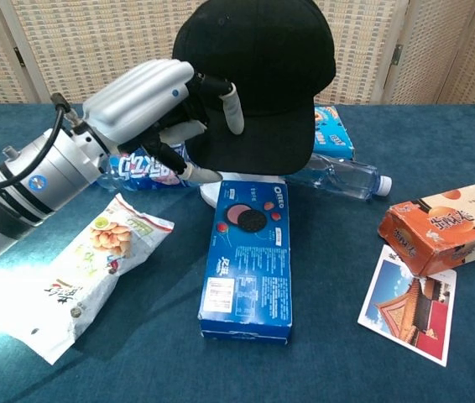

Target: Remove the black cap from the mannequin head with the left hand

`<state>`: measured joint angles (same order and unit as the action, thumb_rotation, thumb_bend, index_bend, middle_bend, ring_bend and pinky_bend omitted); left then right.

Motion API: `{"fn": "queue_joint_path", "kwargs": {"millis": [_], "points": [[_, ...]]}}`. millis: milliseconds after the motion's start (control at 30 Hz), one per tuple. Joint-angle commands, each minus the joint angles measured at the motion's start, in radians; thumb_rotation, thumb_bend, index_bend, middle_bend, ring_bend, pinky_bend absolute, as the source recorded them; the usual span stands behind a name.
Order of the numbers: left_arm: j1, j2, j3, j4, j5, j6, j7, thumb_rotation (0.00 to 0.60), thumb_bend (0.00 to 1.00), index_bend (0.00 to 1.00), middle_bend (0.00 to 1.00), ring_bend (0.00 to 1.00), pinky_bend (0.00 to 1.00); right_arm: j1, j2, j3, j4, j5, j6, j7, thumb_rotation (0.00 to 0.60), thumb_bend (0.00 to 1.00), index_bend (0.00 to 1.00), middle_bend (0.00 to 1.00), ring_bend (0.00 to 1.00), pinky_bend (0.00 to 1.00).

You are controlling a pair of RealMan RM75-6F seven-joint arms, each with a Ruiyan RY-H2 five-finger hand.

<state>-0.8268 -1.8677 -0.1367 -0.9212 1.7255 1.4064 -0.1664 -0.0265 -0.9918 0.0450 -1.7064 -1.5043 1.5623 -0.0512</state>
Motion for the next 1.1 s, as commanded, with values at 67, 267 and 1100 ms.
{"fn": "queue_joint_path", "kwargs": {"millis": [67, 267, 1100], "points": [[-0.003, -0.014, 0.0, 0.002, -0.008, 0.003, 0.003, 0.6, 0.06, 0.49, 1.0, 1.0, 1.0, -0.001, -0.001, 0.0, 0.002, 0.002, -0.001, 0.002, 0.6, 0.08, 0.12, 0.22, 0.14, 0.25], [-0.006, -0.039, -0.008, 0.009, -0.022, 0.018, 0.005, 0.6, 0.06, 0.49, 1.0, 1.0, 1.0, -0.003, -0.001, 0.0, 0.005, 0.001, 0.002, 0.006, 0.6, 0.08, 0.12, 0.22, 0.14, 0.25], [0.0, -0.033, -0.107, -0.033, -0.133, 0.066, -0.081, 0.6, 0.29, 0.57, 1.0, 1.0, 1.0, -0.002, 0.0, 0.004, -0.001, 0.001, -0.001, -0.002, 0.6, 0.08, 0.12, 0.22, 0.14, 0.25]]}}
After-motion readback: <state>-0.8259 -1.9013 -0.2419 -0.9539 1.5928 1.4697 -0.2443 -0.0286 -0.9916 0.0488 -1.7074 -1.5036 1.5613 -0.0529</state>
